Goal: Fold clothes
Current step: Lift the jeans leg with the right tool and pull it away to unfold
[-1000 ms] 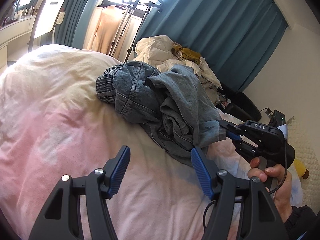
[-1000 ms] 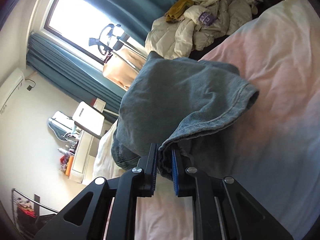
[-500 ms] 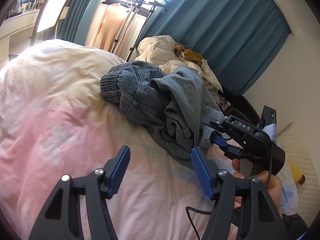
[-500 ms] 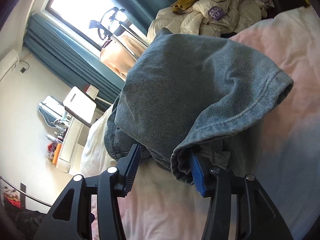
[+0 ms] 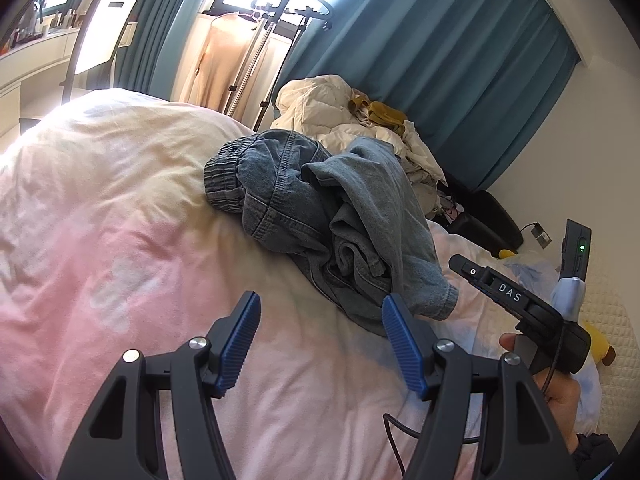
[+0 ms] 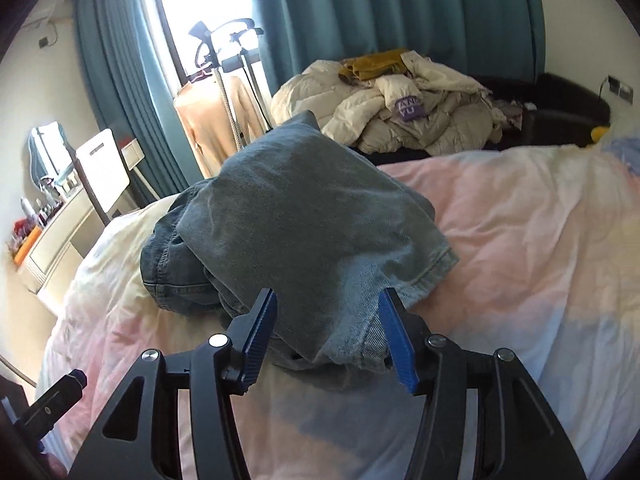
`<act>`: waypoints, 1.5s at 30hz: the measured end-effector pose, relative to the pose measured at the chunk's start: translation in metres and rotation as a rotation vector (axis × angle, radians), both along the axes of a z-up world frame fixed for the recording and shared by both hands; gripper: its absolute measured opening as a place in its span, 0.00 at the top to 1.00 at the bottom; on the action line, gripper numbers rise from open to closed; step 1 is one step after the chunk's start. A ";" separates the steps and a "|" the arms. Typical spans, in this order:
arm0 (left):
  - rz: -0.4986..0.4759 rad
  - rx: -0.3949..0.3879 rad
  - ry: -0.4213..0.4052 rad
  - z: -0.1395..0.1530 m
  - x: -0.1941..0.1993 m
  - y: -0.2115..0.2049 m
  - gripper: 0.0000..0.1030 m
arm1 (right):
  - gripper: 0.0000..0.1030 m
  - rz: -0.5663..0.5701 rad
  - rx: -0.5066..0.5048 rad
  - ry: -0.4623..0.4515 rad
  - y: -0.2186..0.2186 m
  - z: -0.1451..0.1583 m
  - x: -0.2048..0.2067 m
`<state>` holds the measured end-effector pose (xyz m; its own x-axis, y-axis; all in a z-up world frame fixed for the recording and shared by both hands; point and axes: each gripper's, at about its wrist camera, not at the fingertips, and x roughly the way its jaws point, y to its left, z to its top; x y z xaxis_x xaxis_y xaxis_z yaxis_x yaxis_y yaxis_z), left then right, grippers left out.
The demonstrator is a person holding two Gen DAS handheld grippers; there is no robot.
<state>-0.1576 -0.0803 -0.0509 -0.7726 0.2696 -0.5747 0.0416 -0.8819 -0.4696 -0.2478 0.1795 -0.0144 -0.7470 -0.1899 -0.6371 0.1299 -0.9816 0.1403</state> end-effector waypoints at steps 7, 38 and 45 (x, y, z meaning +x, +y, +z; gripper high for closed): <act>0.001 0.002 -0.008 -0.003 -0.001 -0.001 0.37 | 0.39 0.147 0.034 0.023 -0.041 -0.001 -0.015; -0.038 -0.080 -0.072 -0.015 -0.014 0.007 0.37 | 0.57 0.224 0.267 -0.107 -0.086 -0.068 -0.065; -0.058 -0.116 -0.076 -0.021 -0.015 0.019 0.37 | 0.88 0.177 0.349 -0.052 -0.067 -0.044 -0.055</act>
<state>-0.1731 -0.0617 -0.0714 -0.7109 0.2410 -0.6608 0.0205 -0.9320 -0.3619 -0.3029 0.1124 -0.0581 -0.6871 -0.0779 -0.7224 0.3031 -0.9343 -0.1875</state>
